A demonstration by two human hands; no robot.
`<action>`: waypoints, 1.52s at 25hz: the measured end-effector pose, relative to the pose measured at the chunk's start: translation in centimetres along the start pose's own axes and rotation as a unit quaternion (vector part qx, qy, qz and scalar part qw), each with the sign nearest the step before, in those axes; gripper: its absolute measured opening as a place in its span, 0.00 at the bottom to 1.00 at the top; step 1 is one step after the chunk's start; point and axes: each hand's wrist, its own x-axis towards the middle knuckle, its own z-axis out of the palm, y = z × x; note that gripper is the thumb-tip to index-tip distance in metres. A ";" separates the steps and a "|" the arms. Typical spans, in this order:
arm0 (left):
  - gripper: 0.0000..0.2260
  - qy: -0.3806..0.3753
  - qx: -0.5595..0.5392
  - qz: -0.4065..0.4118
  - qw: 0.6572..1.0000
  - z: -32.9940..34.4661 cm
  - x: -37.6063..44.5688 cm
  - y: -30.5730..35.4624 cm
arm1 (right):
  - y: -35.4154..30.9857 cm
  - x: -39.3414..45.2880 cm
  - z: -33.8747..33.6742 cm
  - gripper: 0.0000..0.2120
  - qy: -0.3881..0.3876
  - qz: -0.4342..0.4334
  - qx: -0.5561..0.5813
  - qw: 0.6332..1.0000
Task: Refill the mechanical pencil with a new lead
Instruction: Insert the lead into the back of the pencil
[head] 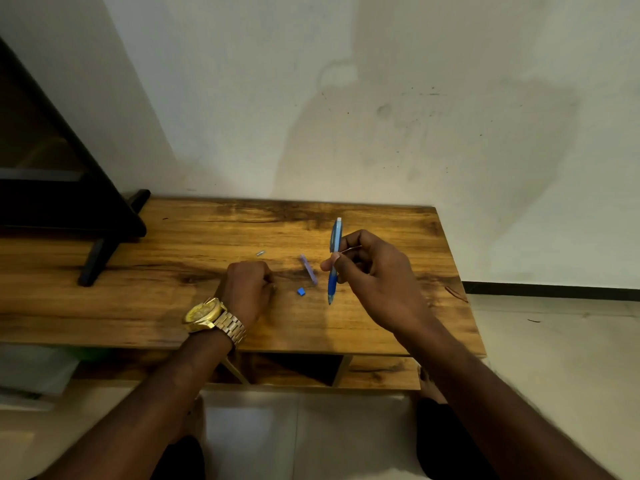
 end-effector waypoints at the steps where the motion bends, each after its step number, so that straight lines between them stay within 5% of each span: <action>1: 0.08 0.011 -0.051 -0.005 0.999 -0.3 -0.1 0.1 | 0.0 0.0 0.2 0.05 -0.004 -0.001 -0.004 1.000; 3: 0.05 0.031 -0.307 -0.047 0.950 -1.3 -0.4 0.5 | 0.0 -0.1 0.7 0.05 -0.015 -0.006 -0.015 1.000; 5: 0.04 0.024 -0.600 -0.071 0.797 -2.8 -0.9 1.4 | 0.0 -0.2 1.3 0.04 -0.025 -0.016 -0.024 0.999; 6: 0.05 0.028 -0.665 -0.057 0.744 -3.3 -1.0 1.7 | 0.0 -0.3 1.6 0.04 -0.027 -0.023 -0.035 0.999; 8: 0.05 0.030 -0.697 -0.029 0.716 -4.0 -1.4 2.1 | 0.0 -0.5 2.2 0.04 -0.033 -0.048 -0.070 0.996; 25: 0.12 0.014 -0.647 -0.026 0.762 -4.2 -2.0 1.7 | 0.0 -0.8 2.8 0.06 -0.004 -0.099 -0.103 0.990; 34: 0.01 0.030 -0.610 -0.019 0.791 -3.9 -1.7 1.4 | -0.1 -0.7 2.2 0.11 0.002 -0.111 -0.125 0.986; 38: 0.09 0.017 -0.627 -0.032 0.778 -3.7 -1.7 1.5 | 0.0 -0.6 2.2 0.10 -0.003 -0.101 -0.107 0.989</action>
